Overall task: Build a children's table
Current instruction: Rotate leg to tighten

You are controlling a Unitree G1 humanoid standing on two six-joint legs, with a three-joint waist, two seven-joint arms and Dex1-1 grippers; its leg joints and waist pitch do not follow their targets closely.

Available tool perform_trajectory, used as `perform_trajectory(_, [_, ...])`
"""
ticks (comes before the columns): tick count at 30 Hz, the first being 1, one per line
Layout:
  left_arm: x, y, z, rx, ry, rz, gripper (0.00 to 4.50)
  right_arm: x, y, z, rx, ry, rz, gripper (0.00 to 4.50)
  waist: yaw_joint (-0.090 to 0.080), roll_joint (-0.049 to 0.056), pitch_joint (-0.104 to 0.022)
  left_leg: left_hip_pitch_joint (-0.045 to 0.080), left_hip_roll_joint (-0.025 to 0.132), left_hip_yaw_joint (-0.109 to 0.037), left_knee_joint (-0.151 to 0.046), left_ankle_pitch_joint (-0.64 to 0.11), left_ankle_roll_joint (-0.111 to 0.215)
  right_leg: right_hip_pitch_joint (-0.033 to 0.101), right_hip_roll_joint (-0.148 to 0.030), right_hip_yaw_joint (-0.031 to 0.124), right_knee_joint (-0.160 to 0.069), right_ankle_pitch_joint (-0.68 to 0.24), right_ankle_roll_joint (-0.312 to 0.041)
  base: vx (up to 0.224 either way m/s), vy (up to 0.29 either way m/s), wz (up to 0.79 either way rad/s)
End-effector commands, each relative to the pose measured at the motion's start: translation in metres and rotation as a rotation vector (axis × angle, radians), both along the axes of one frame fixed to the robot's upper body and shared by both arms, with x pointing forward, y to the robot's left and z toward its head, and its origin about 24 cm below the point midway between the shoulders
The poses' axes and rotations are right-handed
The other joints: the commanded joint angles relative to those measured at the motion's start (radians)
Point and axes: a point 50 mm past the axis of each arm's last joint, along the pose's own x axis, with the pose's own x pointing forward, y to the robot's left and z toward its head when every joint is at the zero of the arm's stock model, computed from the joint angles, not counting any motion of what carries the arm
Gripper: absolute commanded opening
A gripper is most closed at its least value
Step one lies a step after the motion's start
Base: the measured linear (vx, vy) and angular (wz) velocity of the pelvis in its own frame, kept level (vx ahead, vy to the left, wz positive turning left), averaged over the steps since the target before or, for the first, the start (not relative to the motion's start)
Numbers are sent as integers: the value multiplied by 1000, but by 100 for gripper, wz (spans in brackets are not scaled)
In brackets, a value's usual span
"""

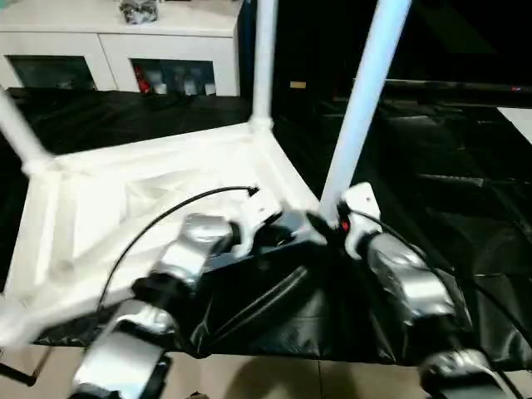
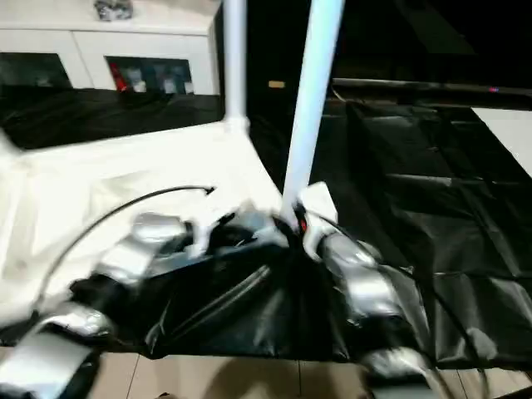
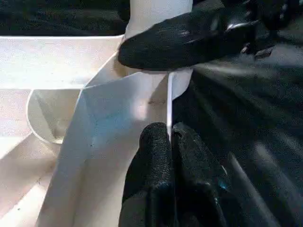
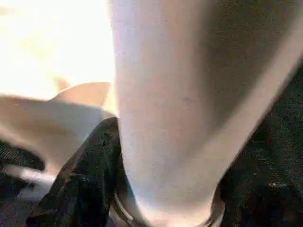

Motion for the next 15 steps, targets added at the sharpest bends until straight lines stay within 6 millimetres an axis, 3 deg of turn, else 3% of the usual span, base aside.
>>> perform_trajectory(1, [-1, -33, 15, -74, -43, -60, 0, -7, 32, -14, -18, 62, 74, 260, 0, -9, -58, 7, 11, -3, -73, -270, 8, 40, -52, 33, -98, -365, -171, 0, 0, 0])
perform_trajectory(3, [-1, -40, 17, -86, -47, -66, 0, -4, 37, -11, -1, 46, 72, 260, -2, -9, -60, 4, 11, -2, -72, -260, 18, 41, -52, 33, -95, -338, -174, 0, 0, 0])
perform_trajectory(6, [-2, -40, 18, -87, -51, -88, 0, -3, 39, -3, 101, 37, 133, 329, -2, -6, -61, 3, 12, -2, -71, -252, 31, 43, -50, 34, -93, -295, -186, 0, 0, 0])
perform_trajectory(10, [-2, -35, 17, -78, -54, -96, 0, -3, 36, -1, 97, 28, 157, 348, -2, -6, -61, 4, 13, -1, -71, -243, 42, 45, -51, 33, -90, -266, -202, 0, 0, 0])
perform_trajectory(11, [-2, -28, 17, -77, -61, -115, 0, -4, 30, 0, 60, 9, 190, 374, -2, -4, -61, 5, 13, -1, -71, -249, 40, 44, -51, 33, -91, -279, -203, 0, 0, 0])
perform_trajectory(14, [-4, -18, 16, -69, -59, -156, 0, -7, 21, 2, 35, -4, 263, 374, 0, -7, -63, 2, 13, -1, -70, -239, 49, 48, -52, 33, -90, -265, -202, 0, 0, 0])
perform_trajectory(15, [-5, -16, 15, -67, -61, -170, 0, -8, 19, 2, 31, -5, 286, 374, 1, -3, -63, 2, 13, -1, -69, -232, 52, 48, -52, 34, -88, -251, -205, 0, 0, 0])
